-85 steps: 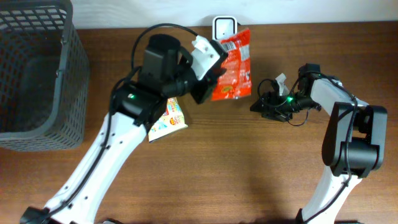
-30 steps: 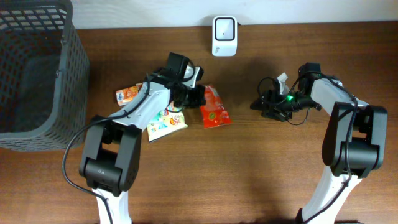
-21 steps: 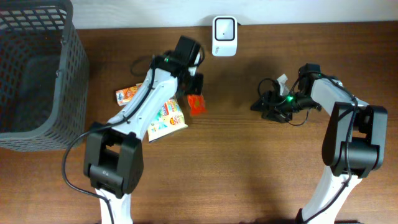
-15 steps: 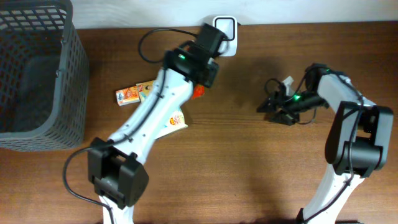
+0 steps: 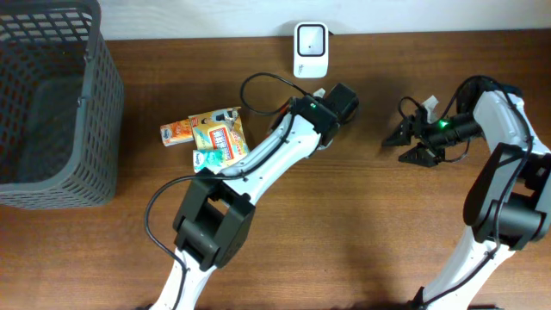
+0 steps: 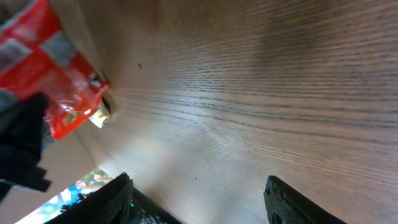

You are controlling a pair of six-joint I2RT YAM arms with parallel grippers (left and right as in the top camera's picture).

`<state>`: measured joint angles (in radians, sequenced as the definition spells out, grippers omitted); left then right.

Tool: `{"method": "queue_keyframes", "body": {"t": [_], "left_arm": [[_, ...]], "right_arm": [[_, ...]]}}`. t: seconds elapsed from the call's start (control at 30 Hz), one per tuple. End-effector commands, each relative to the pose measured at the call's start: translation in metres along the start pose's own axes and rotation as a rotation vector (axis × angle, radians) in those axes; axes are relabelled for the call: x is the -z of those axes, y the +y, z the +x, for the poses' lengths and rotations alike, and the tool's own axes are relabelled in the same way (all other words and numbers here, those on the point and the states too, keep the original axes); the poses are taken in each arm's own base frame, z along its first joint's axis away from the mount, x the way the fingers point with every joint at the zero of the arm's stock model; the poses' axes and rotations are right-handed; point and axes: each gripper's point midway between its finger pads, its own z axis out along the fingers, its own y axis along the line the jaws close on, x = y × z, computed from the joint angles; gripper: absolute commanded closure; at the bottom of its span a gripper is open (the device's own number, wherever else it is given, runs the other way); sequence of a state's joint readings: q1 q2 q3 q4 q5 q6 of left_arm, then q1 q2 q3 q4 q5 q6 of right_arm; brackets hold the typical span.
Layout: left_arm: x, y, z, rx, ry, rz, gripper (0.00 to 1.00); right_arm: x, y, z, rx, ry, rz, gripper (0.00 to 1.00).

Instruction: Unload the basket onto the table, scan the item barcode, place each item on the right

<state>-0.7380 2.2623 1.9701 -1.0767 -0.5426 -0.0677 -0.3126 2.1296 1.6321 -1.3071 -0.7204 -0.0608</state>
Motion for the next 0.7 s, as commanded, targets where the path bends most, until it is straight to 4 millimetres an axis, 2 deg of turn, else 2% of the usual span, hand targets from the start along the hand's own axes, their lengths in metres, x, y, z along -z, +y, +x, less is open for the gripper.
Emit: {"method": "queue_keyframes", "body": {"t": [0.0,0.1,0.13,0.17,0.2,0.23,0.27,0.3,0.4,0.43,0.5,0.53,0.6,0.67], "left_arm": [[-0.001,-0.042,-0.002,0.027,0.003,0.199,1.00],[0.003,-0.054,-0.006,0.047,-0.008,0.252,0.98],[0.006,-0.061,-0.007,0.040,-0.016,0.270,0.79],[0.010,-0.069,-0.008,0.032,-0.020,0.294,0.77],[0.015,-0.081,-0.007,0.021,-0.022,0.342,0.91],[0.017,-0.086,-0.007,0.016,-0.022,0.362,0.89],[0.019,-0.089,-0.007,0.014,-0.022,0.374,0.81],[0.021,-0.092,-0.008,0.015,-0.024,0.393,0.69],[0.035,-0.093,-0.017,0.030,-0.041,0.467,0.69],[0.042,-0.091,-0.022,0.040,-0.050,0.494,0.64],[0.061,-0.074,-0.033,0.069,-0.073,0.525,0.63],[0.073,-0.056,-0.040,0.092,-0.089,0.522,0.63],[0.095,-0.010,-0.052,0.157,-0.126,0.509,0.52],[0.117,0.050,-0.058,0.248,-0.174,0.484,0.37]], "right_arm": [[0.015,0.002,-0.007,0.037,-0.025,0.009,0.31],[0.023,0.008,-0.008,0.041,-0.027,0.013,0.31],[0.026,0.011,-0.008,0.042,-0.028,0.014,0.30],[0.029,0.013,-0.008,0.044,-0.029,0.014,0.27],[0.032,0.016,-0.008,0.044,-0.029,0.014,0.27],[0.033,0.017,-0.008,0.043,-0.028,0.014,0.27],[0.034,0.018,-0.007,0.047,-0.027,0.013,0.26],[0.035,0.019,-0.006,0.056,-0.023,0.013,0.25],[0.038,0.022,-0.003,0.064,-0.018,0.012,0.23],[0.038,0.022,-0.003,0.065,-0.018,0.012,0.23],[0.039,0.023,-0.003,0.064,-0.018,0.012,0.22],[0.039,0.023,-0.003,0.064,-0.017,0.012,0.22],[0.037,0.025,-0.001,0.066,-0.011,0.012,0.22],[0.031,0.031,0.001,0.082,0.003,0.011,0.22]]}}
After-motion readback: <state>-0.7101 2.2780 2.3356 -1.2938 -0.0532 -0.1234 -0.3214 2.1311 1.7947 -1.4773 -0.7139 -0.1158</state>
